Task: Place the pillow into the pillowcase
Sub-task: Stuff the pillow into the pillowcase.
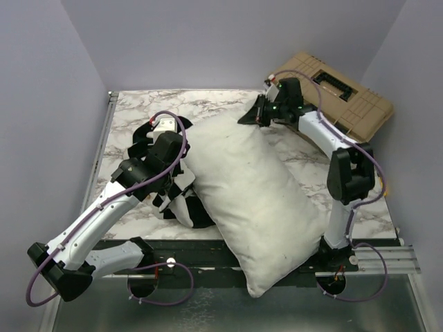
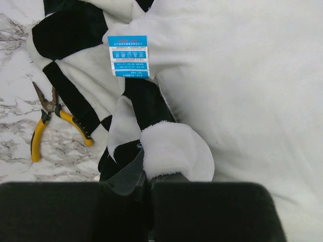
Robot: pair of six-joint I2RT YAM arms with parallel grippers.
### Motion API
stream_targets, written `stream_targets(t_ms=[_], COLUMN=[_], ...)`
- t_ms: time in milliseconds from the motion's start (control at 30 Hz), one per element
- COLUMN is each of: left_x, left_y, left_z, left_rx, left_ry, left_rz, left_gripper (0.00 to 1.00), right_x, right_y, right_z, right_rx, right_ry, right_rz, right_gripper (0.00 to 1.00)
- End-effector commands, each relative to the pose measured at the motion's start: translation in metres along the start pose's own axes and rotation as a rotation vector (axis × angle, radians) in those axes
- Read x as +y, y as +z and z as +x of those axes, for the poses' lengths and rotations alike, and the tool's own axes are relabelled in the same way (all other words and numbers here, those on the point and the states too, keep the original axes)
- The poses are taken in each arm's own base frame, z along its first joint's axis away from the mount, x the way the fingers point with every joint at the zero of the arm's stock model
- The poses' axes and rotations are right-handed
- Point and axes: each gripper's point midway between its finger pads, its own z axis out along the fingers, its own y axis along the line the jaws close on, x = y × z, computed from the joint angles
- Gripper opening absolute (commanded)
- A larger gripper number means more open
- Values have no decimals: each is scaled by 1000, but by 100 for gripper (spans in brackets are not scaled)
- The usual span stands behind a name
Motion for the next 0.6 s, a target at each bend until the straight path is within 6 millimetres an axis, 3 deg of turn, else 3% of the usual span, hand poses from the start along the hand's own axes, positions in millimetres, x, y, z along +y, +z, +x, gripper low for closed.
stream_targets(t_ms=[0,133,300,467,567], left_x=[2,8,9,1,9], left_y=[-14,-16,-11,-1,1], left_z=[-24,-41,-70,-109,-140], left_rx=[-69,-119,-200,-250,-304], left_ry=[-53,-85,-120,-64,-72], left_rz=[5,-44,-114,-209,-336], left_gripper=[0,0,0,0,0], right_x=[99,128,165,200,221], right_y=[-105,-177,-244,-286,-302], right_z=[-39,-52,-46,-40,-36], right_rx=[-156,-278,-375,-466,-501], right_ry=[-259,-402,-551,-643,-689], right_rz=[1,148,259,276,251], right_gripper=[0,0,0,0,0])
